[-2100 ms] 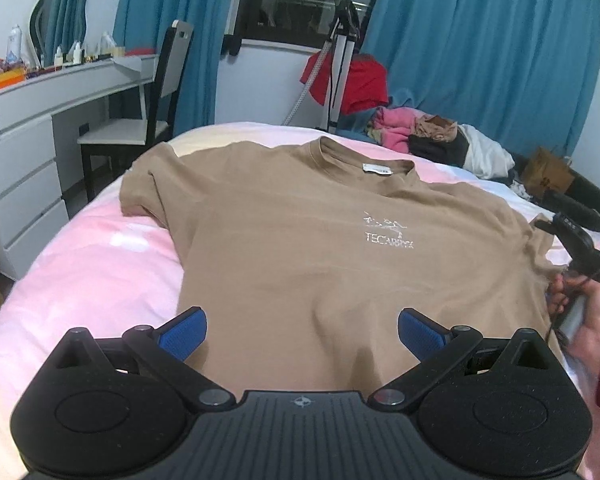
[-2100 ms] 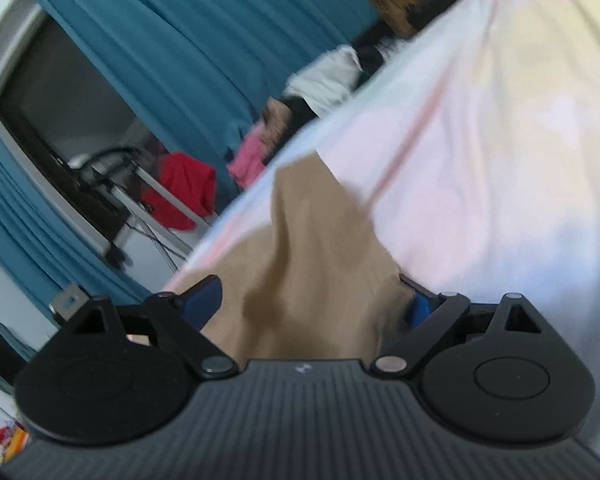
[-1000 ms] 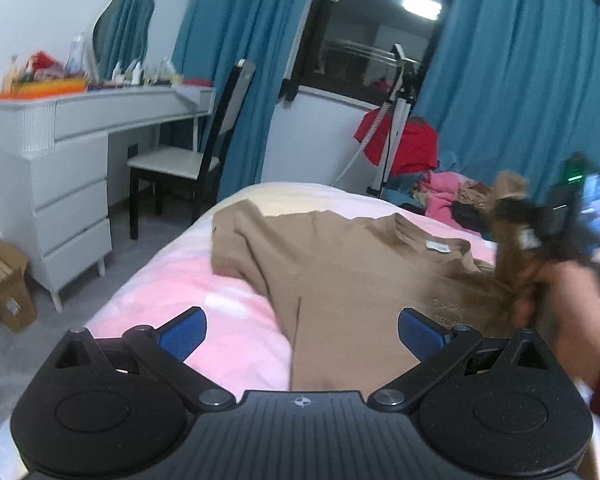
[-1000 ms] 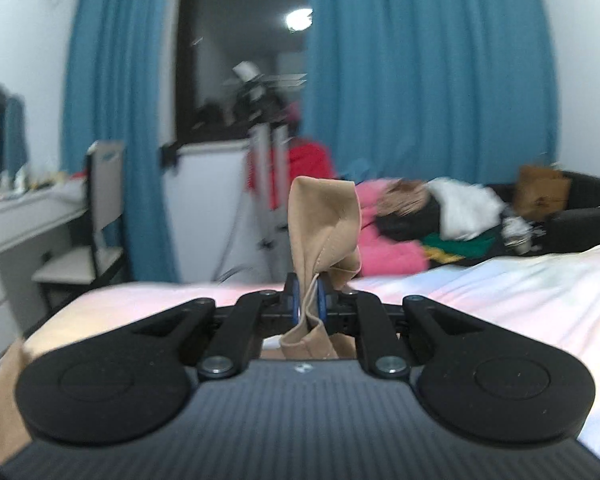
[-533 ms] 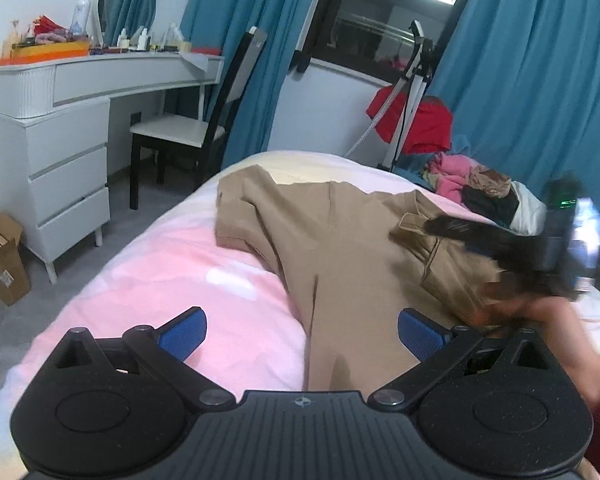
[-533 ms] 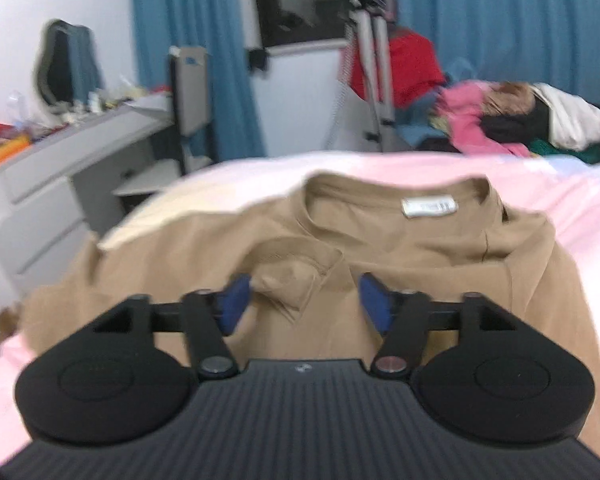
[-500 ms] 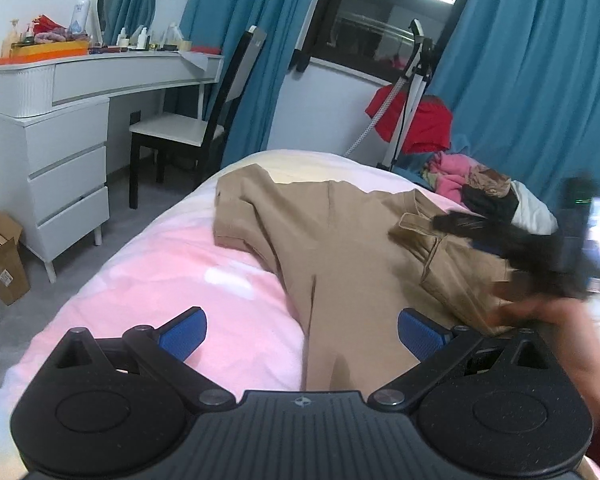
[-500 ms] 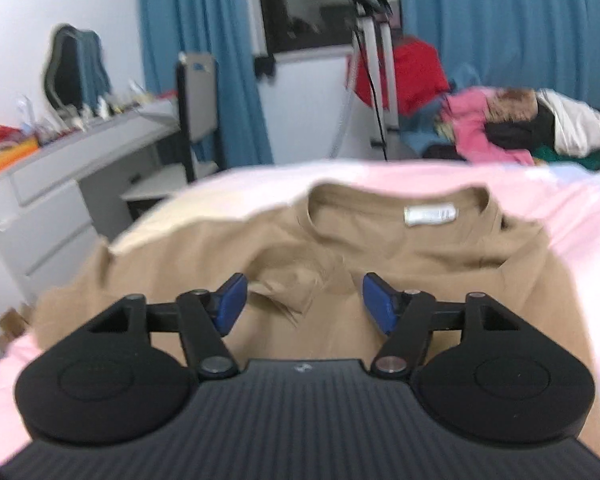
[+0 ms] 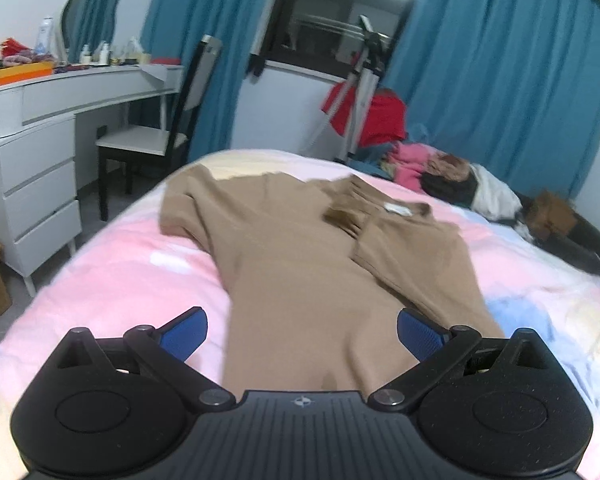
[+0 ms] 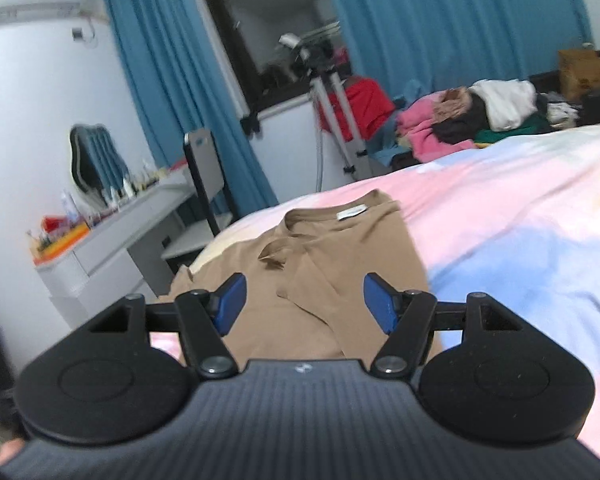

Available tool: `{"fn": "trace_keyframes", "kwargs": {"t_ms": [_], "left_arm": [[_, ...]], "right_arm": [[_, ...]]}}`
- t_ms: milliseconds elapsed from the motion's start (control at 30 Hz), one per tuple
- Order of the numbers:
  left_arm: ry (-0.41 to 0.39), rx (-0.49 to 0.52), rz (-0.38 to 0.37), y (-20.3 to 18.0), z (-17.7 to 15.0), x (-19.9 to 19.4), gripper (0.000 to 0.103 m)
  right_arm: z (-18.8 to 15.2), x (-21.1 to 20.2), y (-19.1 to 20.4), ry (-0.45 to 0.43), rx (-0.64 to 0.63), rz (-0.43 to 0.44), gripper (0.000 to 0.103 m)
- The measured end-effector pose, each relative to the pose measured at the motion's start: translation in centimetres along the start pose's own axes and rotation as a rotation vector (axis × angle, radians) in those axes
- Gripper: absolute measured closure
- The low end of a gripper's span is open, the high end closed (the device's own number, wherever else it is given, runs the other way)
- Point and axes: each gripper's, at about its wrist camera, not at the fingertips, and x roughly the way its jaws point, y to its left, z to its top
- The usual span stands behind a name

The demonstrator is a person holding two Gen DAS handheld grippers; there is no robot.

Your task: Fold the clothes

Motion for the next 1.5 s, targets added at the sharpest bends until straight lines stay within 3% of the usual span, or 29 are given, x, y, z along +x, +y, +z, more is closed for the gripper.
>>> {"fn": "trace_keyframes", "kwargs": {"t_ms": [167, 400, 600, 733, 767, 833, 900, 1033, 1233, 1433, 1500], "left_arm": [[0.030, 0.074, -0.104, -3.4, -2.3, -2.0, 0.004], [0.227, 0.031, -0.360, -9.1, -5.5, -1.9, 0.015], [0.363, 0.010, -0.497, -13.3, -7.8, 0.6, 0.028], [0.447, -0.053, -0.559, -14.7, -9.3, 3.0, 0.045], [0.467, -0.052, -0.557, -15.0, -9.6, 3.6, 0.050], [0.490, -0.049, -0.550, -15.2, -10.1, 4.4, 0.079], [0.498, -0.049, -0.543, -15.1, -10.3, 5.0, 0.093], [0.467, -0.125, -0.580, -12.5, -9.2, 3.9, 0.100], [0.482, -0.247, -0.607, -7.1, -6.1, 2.6, 0.103], [0.475, -0.265, -0.469, -2.9, -5.5, 3.0, 0.103], [0.487, -0.269, -0.461, -2.9, -5.8, 3.3, 0.103]], "right_arm": [[-1.0, -4.9, -2.4, -0.078, 0.060, -0.075, 0.033], [0.3, -6.6, -4.7, -0.192, 0.090, -0.133, 0.033], [0.6, -6.8, -8.7, -0.213, 0.141, -0.193, 0.033], [0.3, -5.6, -10.8, -0.178, 0.188, -0.224, 0.033], [0.2, -5.2, -11.0, -0.164, 0.190, -0.225, 0.033], [-0.1, -4.3, -11.3, -0.137, 0.194, -0.226, 0.033], [-0.2, -3.5, -11.5, -0.111, 0.195, -0.228, 0.033], [-0.5, -2.7, -11.2, -0.076, 0.194, -0.215, 0.033], [-0.9, -2.4, -10.9, -0.029, 0.178, -0.210, 0.033], [-1.5, -1.3, -9.8, 0.041, 0.137, -0.200, 0.033], [-1.7, -1.1, -9.3, 0.063, 0.116, -0.196, 0.033]]}}
